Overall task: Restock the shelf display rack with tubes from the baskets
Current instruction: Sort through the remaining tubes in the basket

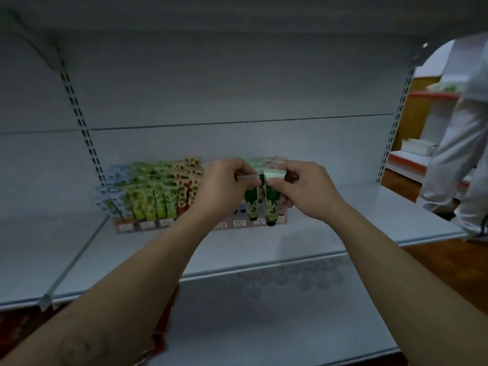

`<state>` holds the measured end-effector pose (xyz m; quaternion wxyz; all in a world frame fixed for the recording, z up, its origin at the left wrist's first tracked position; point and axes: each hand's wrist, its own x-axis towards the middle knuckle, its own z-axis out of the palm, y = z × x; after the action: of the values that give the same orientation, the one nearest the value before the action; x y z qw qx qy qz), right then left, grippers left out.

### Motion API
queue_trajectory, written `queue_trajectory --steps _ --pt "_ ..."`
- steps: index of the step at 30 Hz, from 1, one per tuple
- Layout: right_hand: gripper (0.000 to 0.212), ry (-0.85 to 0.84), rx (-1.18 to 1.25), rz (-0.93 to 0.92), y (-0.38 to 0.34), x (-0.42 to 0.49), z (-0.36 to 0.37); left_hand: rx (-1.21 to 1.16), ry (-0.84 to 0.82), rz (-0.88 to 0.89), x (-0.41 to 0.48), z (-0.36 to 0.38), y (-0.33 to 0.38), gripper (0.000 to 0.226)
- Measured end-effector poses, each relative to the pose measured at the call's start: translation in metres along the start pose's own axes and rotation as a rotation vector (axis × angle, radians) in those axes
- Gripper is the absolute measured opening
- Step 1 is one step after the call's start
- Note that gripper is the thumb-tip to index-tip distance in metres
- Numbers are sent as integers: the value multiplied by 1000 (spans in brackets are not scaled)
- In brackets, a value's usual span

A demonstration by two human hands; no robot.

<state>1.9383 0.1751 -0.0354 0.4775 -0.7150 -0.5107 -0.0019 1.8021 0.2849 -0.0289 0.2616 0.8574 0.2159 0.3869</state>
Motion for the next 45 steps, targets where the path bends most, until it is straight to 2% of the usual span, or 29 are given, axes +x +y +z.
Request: queue_trajectory --steps 7,13,16,18,23,27,30,35,45 --pt "9 101 -16 -65 20 57 2 6 63 -6 46 10 -9 14" --pt "12 -37 -127 -121 35 87 12 113 106 -6 72 34 -36 13" --pt "11 -14 -44 -76 39 96 0 208 43 19 73 45 -59 14" --pt "11 59 4 -68 38 101 -10 234 20 70 72 50 -70 12" --pt "11 160 -49 -56 33 101 -15 398 50 294 76 55 -66 7" --pt "12 157 -90 -50 31 102 -10 426 86 477 83 56 -65 11" --pt "14 122 -122 -51 31 103 -3 484 16 556 83 60 -73 9" --pt "12 100 -123 -56 33 106 1 477 24 474 82 67 -86 9" --pt "13 166 -94 -53 30 111 1 409 -51 510 85 64 -94 19"
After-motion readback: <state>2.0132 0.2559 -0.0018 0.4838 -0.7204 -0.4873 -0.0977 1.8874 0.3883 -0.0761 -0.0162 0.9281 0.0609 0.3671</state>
